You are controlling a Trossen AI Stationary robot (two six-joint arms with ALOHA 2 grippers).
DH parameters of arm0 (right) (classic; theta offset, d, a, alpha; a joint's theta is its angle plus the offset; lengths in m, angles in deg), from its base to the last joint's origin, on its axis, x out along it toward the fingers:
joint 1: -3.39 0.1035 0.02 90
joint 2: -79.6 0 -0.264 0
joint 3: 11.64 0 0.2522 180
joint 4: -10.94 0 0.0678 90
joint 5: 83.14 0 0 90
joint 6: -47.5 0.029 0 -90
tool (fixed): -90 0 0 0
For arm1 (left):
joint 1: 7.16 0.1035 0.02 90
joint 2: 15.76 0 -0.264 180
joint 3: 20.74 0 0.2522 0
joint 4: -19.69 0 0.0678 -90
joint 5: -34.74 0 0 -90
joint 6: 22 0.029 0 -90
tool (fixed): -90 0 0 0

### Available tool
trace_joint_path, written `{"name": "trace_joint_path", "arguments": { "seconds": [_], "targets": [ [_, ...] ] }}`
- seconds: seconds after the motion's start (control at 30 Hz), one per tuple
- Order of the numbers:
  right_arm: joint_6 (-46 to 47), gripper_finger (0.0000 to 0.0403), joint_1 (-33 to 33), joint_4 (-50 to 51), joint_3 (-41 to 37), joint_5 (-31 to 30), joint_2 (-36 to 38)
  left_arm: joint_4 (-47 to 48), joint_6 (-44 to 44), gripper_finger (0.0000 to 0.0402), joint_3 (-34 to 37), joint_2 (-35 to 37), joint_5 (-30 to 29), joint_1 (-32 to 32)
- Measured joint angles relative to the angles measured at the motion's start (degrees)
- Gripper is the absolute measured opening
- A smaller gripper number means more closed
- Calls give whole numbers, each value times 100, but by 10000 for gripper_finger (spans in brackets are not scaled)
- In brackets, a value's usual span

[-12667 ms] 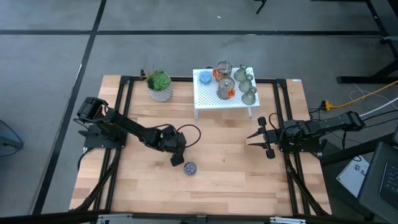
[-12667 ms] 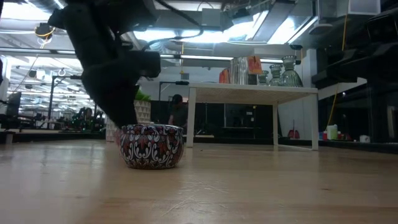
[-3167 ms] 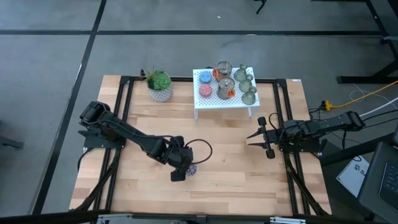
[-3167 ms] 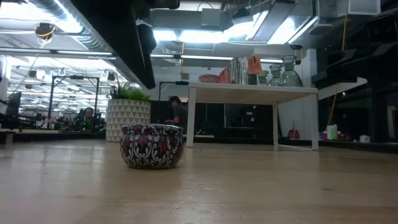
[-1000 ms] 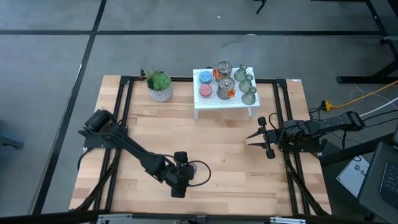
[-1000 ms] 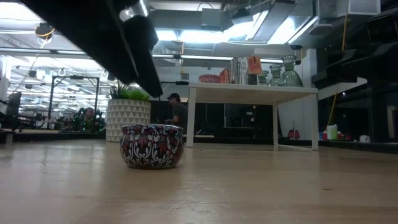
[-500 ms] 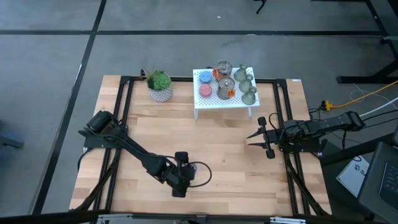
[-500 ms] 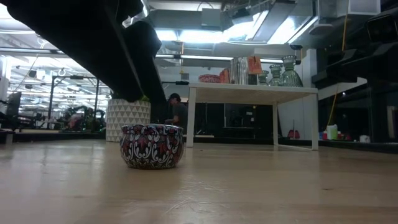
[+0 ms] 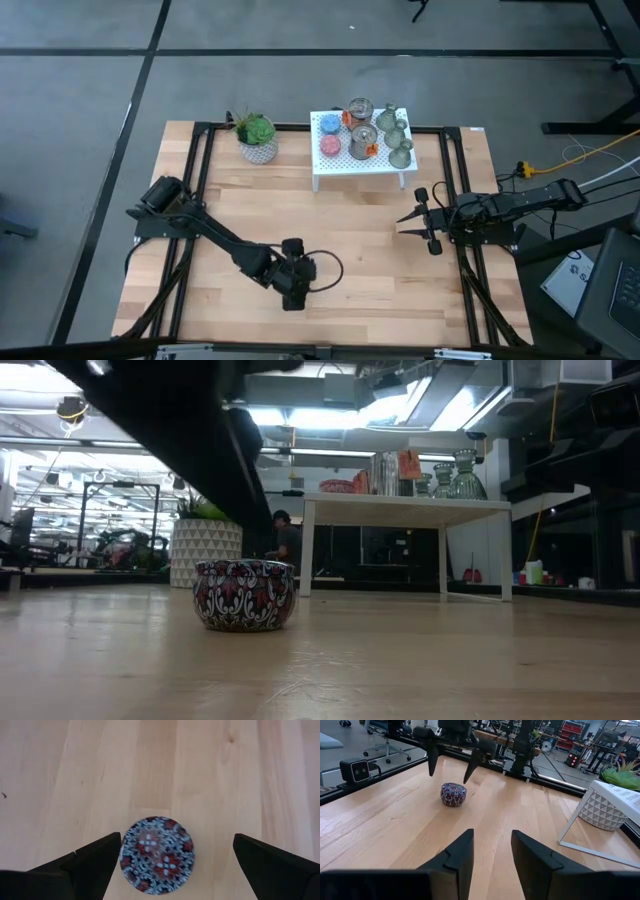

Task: Pick & Place candle stick holders
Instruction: Put the black scented candle on the shelf aligned with the blue and pink scented candles

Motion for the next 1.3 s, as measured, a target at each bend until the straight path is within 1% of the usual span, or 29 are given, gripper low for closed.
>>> {"name": "trace_joint_path", "arguments": {
  "seconds": [0.2, 0.37, 0.53, 0.9, 1.1, 1.3],
  "targets": [
    [2, 135, 2, 0, 0, 0, 0, -1, -36, 384, -1, -35, 267, 240],
    [0, 135, 1, 0, 0, 0, 0, -22, -52, 384, -7, -335, 647, 302],
    [0, 135, 2, 2, 0, 0, 0, -46, -54, 384, -5, -714, 670, 300],
    [0, 135, 0, 0, 0, 0, 0, -47, -372, 380, -9, -732, 737, 300],
    [0, 135, 0, 0, 0, 0, 2, -51, -408, 359, -9, -746, 689, 298],
    [0, 135, 1, 2, 0, 0, 1, -51, -451, 308, -9, -750, 680, 298]
  ]
}}
